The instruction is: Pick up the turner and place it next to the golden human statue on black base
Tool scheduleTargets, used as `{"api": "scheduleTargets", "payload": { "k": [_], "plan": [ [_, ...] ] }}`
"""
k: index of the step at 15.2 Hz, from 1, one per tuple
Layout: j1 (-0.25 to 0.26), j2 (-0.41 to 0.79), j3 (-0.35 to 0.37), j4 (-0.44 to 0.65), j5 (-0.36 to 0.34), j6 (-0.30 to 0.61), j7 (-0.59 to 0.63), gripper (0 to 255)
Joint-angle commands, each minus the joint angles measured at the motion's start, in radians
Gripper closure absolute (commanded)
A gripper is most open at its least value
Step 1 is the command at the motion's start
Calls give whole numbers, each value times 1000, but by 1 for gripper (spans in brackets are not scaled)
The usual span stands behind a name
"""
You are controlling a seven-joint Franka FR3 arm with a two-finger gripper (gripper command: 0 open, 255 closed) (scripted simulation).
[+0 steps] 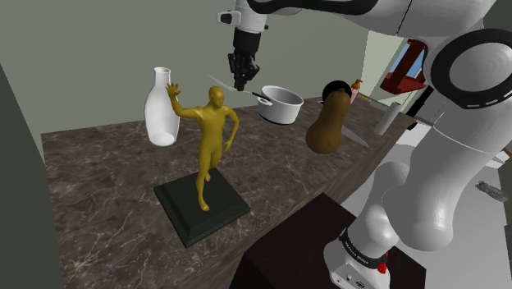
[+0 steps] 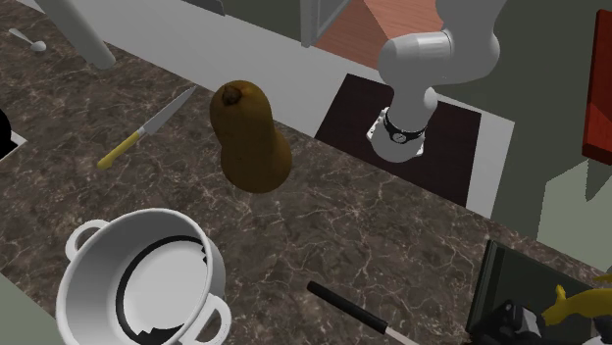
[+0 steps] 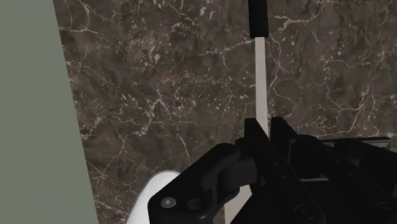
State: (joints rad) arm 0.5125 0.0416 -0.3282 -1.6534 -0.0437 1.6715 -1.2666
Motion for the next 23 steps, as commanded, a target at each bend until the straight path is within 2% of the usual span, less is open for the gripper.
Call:
{"api": "scheduleTargets", "payload": {
  "k": [1,23],
  "plan": [
    [0,-5,0,-34,-2,30,1,255],
    [-3,28,-1,-293,6,320,7,255]
  ]
}}
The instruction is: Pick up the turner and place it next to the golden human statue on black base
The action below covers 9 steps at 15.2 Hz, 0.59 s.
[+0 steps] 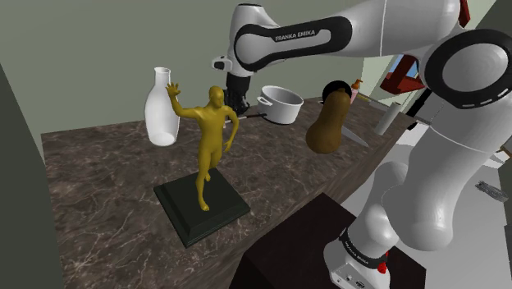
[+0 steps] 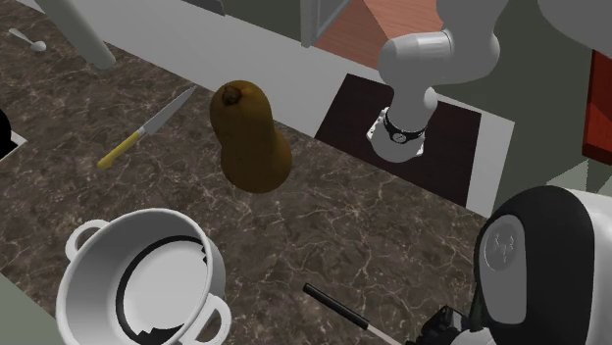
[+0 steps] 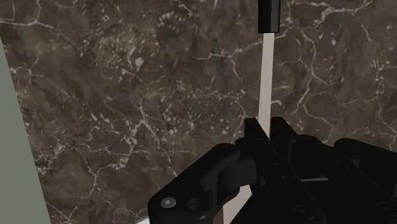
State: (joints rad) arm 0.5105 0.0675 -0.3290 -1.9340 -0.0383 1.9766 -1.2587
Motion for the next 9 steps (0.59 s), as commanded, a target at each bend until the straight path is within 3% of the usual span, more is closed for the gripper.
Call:
{"api": "scheduleTargets", "payload": {
  "k": [1,9],
  "plan": [
    [-1,6,0,-22,2,28,-1,255],
    [-4,45,0,-86,14,130,-6,255]
  ]
}}
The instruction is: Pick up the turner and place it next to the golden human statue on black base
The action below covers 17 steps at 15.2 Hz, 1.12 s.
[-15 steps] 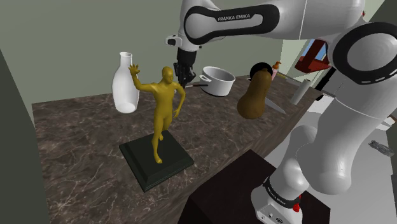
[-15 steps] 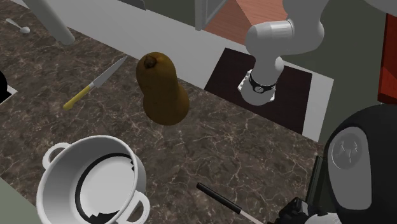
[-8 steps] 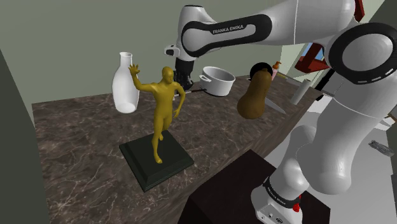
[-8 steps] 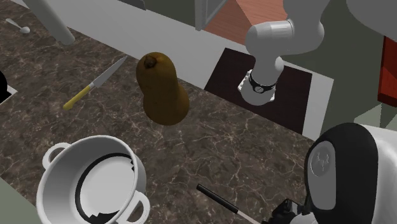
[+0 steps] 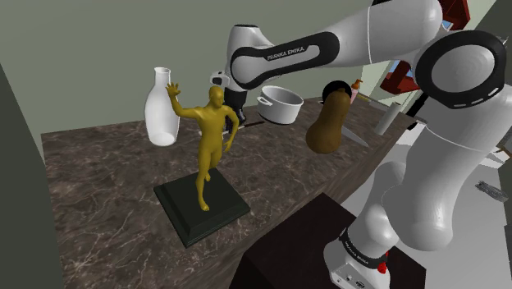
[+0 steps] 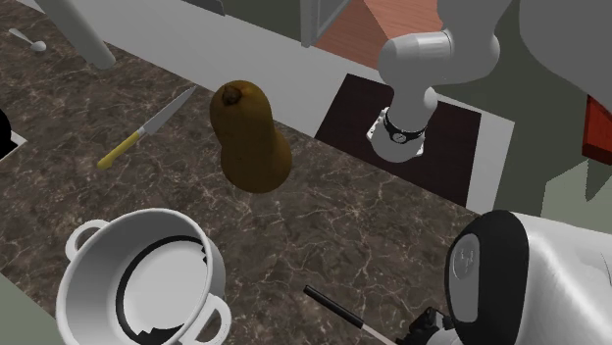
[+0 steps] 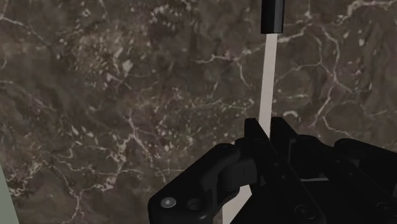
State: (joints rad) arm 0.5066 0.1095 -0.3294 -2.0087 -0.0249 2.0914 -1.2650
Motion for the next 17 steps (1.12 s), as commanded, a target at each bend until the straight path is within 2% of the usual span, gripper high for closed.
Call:
{"api": "scheduleTargets", "payload": {
  "k": [1,10,17],
  "plan": [
    [0,9,0,-18,3,27,-1,255],
    [-6,70,4,-71,25,139,-12,255],
    [-6,75,4,-74,27,146,-13,255]
  ]
}}
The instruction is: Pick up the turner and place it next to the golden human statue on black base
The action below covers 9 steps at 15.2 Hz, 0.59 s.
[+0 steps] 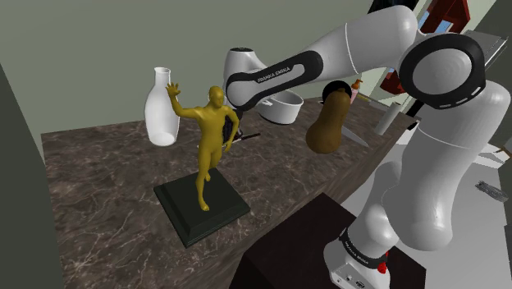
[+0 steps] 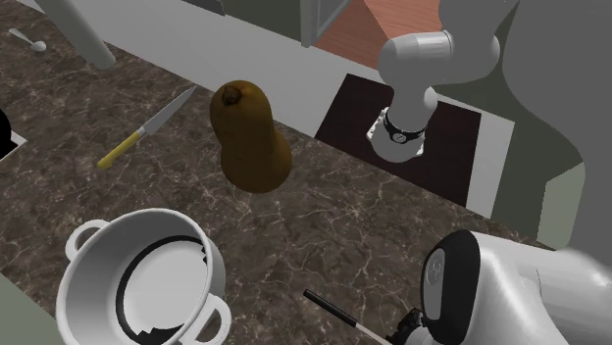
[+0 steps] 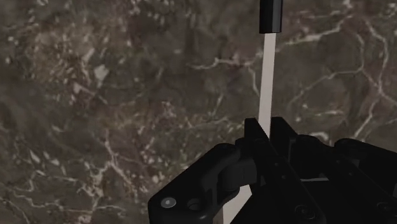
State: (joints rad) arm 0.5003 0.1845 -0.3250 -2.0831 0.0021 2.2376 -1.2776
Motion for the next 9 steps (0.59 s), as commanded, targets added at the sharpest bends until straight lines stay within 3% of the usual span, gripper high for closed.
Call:
{"api": "scheduleTargets", "payload": {
  "k": [1,2,7,9],
  "plan": [
    [0,0,0,0,0,0,0,255],
    [0,0,0,0,0,0,0,0],
    [0,0,0,0,0,0,0,0],
    [5,-35,-2,29,-13,-62,9,0]
  ]
}}
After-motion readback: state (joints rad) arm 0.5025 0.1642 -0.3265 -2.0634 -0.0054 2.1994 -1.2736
